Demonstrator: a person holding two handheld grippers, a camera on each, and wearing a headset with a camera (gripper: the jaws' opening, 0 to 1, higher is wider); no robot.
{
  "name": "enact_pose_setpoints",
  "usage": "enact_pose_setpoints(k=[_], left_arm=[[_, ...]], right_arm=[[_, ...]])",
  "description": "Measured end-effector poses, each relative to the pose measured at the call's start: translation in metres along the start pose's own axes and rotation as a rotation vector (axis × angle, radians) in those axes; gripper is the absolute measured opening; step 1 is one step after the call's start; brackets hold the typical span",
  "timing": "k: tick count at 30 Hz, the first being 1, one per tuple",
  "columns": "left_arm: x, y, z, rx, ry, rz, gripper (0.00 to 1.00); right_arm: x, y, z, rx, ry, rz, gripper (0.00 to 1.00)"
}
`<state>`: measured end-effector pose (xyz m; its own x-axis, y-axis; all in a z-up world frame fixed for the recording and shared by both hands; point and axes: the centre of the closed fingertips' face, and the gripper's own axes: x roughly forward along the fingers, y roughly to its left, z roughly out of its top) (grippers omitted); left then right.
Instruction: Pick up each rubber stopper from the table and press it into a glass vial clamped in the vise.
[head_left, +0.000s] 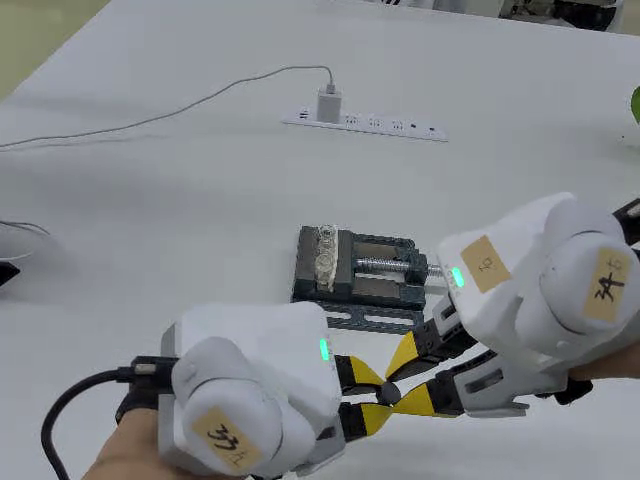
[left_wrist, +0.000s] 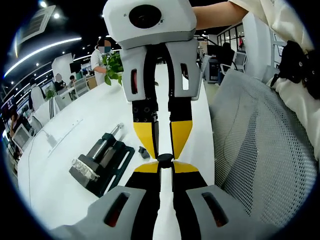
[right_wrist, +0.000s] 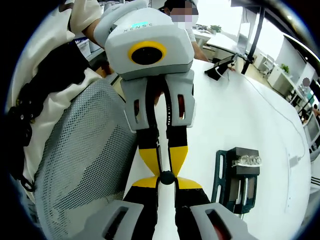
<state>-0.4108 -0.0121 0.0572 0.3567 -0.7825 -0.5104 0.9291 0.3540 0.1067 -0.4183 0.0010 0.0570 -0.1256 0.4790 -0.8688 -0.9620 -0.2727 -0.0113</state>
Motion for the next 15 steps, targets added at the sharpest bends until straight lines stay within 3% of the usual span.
enact_pose_setpoints(k=[15], left_arm=[[-0.0013, 0.0039, 0.0002, -0.035, -0.016, 0.013, 0.04]], right_arm=[[-0.001, -0.0027, 0.0033, 0.027, -0.01, -0.012, 0.08]])
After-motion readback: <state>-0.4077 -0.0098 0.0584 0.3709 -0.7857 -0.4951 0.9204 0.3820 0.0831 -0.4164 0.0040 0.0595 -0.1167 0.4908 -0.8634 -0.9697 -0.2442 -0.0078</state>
